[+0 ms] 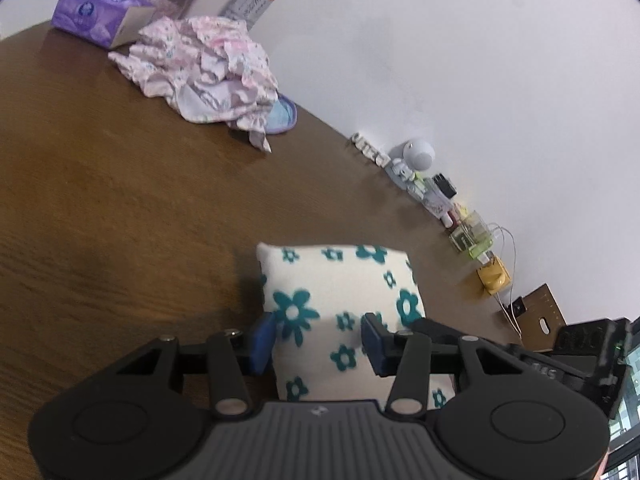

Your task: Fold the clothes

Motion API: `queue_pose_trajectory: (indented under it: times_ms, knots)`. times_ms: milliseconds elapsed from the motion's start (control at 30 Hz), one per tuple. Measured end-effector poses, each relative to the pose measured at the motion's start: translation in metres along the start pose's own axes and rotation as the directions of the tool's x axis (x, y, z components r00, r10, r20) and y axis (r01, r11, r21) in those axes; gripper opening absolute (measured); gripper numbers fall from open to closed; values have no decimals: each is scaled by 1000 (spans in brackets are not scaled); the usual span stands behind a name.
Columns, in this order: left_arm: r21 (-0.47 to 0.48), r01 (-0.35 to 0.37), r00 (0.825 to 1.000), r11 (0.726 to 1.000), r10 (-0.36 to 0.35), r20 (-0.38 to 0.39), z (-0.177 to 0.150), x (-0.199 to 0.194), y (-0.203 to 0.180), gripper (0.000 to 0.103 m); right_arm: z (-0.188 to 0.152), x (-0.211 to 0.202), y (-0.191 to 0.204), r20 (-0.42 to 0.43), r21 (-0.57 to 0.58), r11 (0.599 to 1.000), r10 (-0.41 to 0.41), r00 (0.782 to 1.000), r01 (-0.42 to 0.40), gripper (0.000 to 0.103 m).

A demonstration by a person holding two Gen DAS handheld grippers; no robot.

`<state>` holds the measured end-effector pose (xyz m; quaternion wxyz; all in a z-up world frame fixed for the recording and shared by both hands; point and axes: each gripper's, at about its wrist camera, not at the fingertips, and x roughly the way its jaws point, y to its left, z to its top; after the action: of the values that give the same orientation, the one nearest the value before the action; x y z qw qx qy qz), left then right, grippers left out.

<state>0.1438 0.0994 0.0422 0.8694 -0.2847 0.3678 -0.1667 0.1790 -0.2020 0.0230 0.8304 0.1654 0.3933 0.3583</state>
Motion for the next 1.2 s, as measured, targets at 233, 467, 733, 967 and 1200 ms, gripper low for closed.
queue_pose_trajectory:
  times_ms: [233,467,733,967,1200]
  knots:
    - [109,-48,999,993,48,3,-1,9,-18,41,8,-7,8,25,-54,997,-55,998,56,45]
    - [280,-123,992,952,122,22,-9,19,-45,41,-2,-6,-12,28,-1,998,-63,998,63,38]
    - [104,-40,998,994,36,42,8,13,-14,44,-1,-16,-18,71,36,999,-42,997,40,44]
    - [37,-6,1000,999,6,-9,20,35,1,40,26,-4,-11,100,42,995,-100,990,96,44]
    - [176,-79,997,981,81,-4,17,41,-23,39,21,7,-27,90,110,988,-115,989,105,26]
